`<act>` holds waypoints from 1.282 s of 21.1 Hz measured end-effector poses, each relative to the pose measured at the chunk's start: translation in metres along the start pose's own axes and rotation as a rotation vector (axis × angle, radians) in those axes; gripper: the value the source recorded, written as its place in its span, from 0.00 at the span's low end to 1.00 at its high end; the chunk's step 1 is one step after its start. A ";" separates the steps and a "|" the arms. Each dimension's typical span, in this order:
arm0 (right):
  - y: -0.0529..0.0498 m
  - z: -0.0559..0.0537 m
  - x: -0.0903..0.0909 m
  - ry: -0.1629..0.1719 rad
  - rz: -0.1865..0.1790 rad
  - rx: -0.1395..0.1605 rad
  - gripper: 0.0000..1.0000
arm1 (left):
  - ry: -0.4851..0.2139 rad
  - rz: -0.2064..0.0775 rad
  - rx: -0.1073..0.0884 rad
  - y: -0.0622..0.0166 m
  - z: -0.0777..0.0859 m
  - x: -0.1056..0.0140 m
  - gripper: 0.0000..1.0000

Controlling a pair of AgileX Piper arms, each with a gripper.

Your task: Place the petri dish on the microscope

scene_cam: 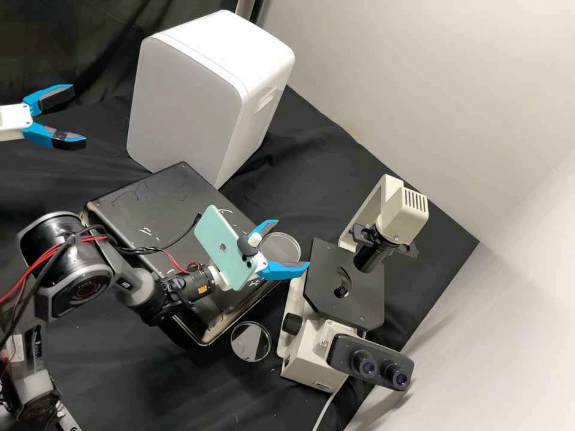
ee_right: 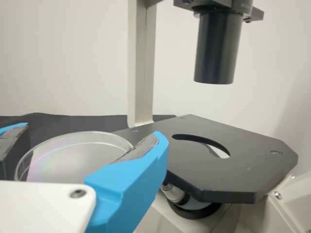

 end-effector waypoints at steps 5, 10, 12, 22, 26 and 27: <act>0.005 0.005 0.014 -0.015 0.020 -0.025 0.00 | 0.003 -0.006 0.001 -0.0010 0.000 0.000 1.00; 0.012 0.013 0.027 -0.046 0.037 -0.043 0.00 | -0.004 -0.011 -0.002 -0.0019 0.001 0.000 1.00; 0.016 0.014 0.031 -0.049 0.055 -0.043 0.00 | -0.004 -0.013 -0.002 -0.0023 0.001 0.001 1.00; 0.030 0.027 0.052 -0.108 0.094 -0.056 0.00 | -0.004 -0.013 -0.002 -0.0023 0.001 0.001 1.00; 0.030 0.031 0.058 -0.126 0.101 -0.065 0.00 | -0.004 -0.013 -0.002 -0.0023 0.001 0.001 1.00; 0.030 0.032 0.060 -0.129 0.100 -0.066 0.00 | -0.004 -0.013 -0.002 -0.0023 0.001 0.001 1.00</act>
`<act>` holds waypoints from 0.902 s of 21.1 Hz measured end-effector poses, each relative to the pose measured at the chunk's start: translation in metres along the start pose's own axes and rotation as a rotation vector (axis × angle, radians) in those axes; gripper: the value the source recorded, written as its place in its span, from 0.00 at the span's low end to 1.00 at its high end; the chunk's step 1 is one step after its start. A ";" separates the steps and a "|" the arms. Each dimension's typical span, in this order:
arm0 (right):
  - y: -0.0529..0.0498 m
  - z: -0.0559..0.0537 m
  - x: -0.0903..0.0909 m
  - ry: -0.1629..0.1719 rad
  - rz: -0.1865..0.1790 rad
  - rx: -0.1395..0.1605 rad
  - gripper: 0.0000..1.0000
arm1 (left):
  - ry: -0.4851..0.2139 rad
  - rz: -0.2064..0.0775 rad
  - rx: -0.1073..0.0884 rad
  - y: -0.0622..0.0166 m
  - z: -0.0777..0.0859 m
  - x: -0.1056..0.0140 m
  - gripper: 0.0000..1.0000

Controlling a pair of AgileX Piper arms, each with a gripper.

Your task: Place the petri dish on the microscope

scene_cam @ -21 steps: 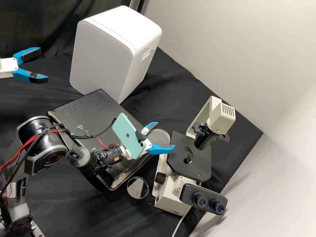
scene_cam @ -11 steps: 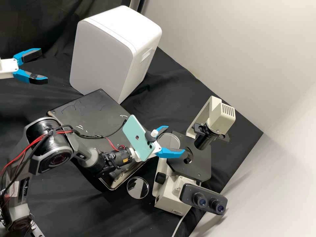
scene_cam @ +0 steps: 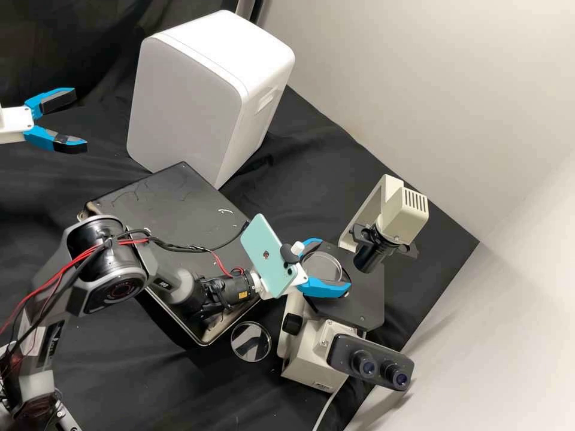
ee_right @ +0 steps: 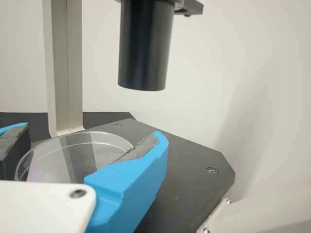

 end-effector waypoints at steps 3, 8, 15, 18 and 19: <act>-0.003 0.005 0.005 -0.029 -0.002 -0.020 0.00 | 0.002 0.001 0.000 0.0001 0.000 0.000 1.00; -0.001 0.006 0.012 -0.043 0.014 -0.031 0.00 | 0.008 0.002 0.001 0.0003 -0.001 0.000 1.00; 0.000 0.010 0.018 -0.074 0.039 -0.024 0.00 | 0.013 0.003 0.001 0.0005 -0.002 0.000 1.00; 0.000 0.010 0.020 -0.072 0.041 -0.042 0.00 | 0.020 0.005 0.003 0.0008 -0.003 0.000 1.00; 0.000 0.010 0.023 -0.072 0.046 -0.046 0.00 | 0.020 0.005 0.003 0.0008 -0.003 0.000 1.00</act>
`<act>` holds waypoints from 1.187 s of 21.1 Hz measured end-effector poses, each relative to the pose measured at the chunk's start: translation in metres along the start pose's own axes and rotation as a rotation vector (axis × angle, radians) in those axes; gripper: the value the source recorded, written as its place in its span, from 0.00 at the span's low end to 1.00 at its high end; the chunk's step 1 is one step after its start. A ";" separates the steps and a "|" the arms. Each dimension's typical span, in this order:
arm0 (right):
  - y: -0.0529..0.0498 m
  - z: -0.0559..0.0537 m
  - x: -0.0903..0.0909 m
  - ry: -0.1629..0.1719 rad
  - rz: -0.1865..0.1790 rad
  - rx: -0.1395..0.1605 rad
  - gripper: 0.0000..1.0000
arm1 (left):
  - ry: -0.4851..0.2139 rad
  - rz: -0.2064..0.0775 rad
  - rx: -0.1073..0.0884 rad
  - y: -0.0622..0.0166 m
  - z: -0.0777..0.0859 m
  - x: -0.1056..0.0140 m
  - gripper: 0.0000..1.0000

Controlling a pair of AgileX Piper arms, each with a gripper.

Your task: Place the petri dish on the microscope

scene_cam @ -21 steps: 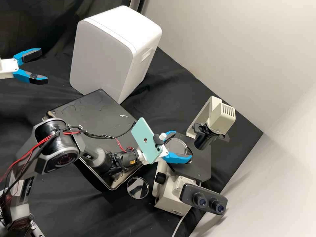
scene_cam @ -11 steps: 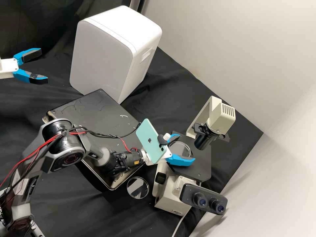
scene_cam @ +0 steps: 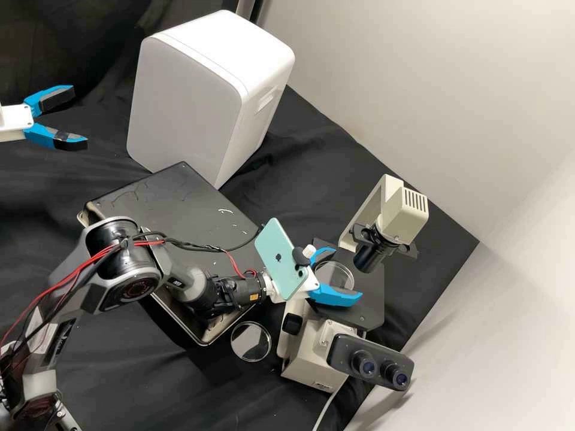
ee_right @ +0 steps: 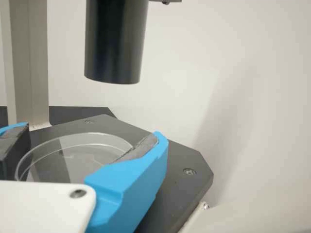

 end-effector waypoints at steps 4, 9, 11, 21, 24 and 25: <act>-0.001 0.001 0.006 -0.010 0.012 0.008 0.00 | 0.001 0.000 0.000 0.0000 0.000 0.000 1.00; -0.002 0.003 0.011 -0.022 0.020 0.010 0.00 | 0.007 0.003 0.004 0.0004 -0.001 0.000 1.00; -0.004 0.004 0.013 -0.027 0.021 0.012 0.00 | 0.005 0.003 0.009 0.0006 -0.002 0.000 1.00; -0.008 0.008 0.021 -0.046 0.021 -0.020 0.00 | 0.009 0.006 -0.005 0.0011 -0.003 0.001 1.00; -0.009 0.009 0.021 -0.050 0.019 -0.021 0.00 | 0.013 0.007 -0.004 0.0012 -0.004 0.001 1.00; -0.009 0.009 0.021 -0.050 0.019 -0.021 1.00 | 0.012 0.008 -0.002 0.0013 -0.004 0.001 1.00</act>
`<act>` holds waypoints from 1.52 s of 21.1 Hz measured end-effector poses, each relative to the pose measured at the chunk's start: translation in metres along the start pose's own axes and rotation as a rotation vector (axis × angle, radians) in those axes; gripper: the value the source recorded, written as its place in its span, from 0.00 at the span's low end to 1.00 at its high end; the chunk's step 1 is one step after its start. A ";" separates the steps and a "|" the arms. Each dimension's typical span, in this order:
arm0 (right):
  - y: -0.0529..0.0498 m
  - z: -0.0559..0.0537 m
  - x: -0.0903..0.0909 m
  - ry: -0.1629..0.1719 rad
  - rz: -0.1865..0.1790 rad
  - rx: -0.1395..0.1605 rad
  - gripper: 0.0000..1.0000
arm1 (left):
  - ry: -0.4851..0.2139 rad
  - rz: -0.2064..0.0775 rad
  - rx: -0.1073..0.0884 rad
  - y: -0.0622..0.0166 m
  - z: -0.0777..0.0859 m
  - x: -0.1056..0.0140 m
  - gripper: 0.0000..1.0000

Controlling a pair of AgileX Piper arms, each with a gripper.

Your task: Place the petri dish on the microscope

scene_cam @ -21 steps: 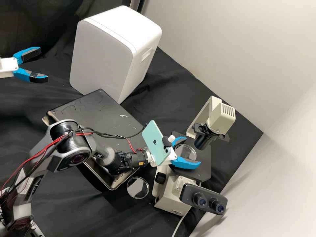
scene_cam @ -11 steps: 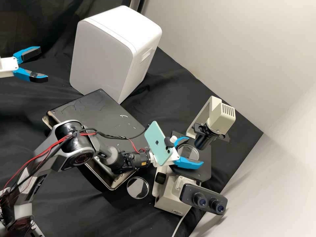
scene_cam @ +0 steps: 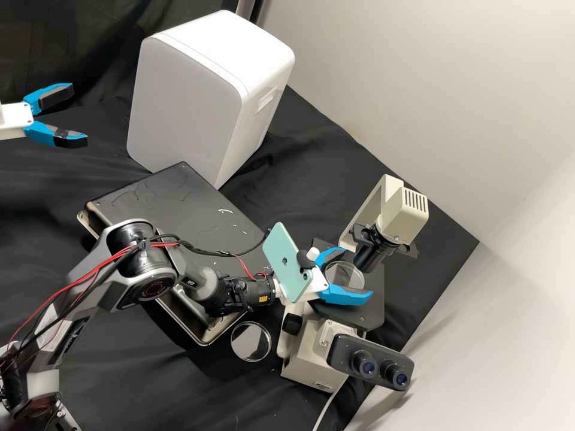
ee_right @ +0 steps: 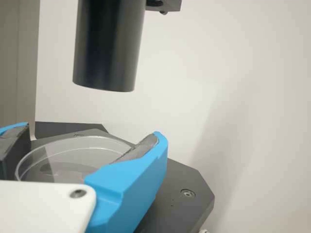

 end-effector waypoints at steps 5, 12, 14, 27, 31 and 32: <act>0.000 0.000 0.000 -0.001 0.001 -0.040 1.00 | -0.012 0.005 0.012 0.0009 0.000 0.000 1.00; 0.000 0.000 0.000 -0.005 0.002 -0.040 1.00 | -0.014 0.004 -0.008 0.0009 0.000 0.000 1.00; 0.000 0.001 0.000 -0.009 0.005 -0.037 1.00 | -0.015 0.004 -0.007 0.0009 0.001 0.000 1.00; 0.001 0.001 0.000 -0.011 0.006 -0.036 1.00 | -0.015 0.004 -0.007 0.0009 0.001 0.000 1.00; 0.001 0.001 0.000 -0.011 0.006 -0.036 1.00 | -0.015 0.004 -0.007 0.0009 0.001 0.000 1.00; 0.001 0.001 0.000 -0.011 0.006 -0.036 1.00 | -0.015 0.004 -0.007 0.0009 0.001 0.000 1.00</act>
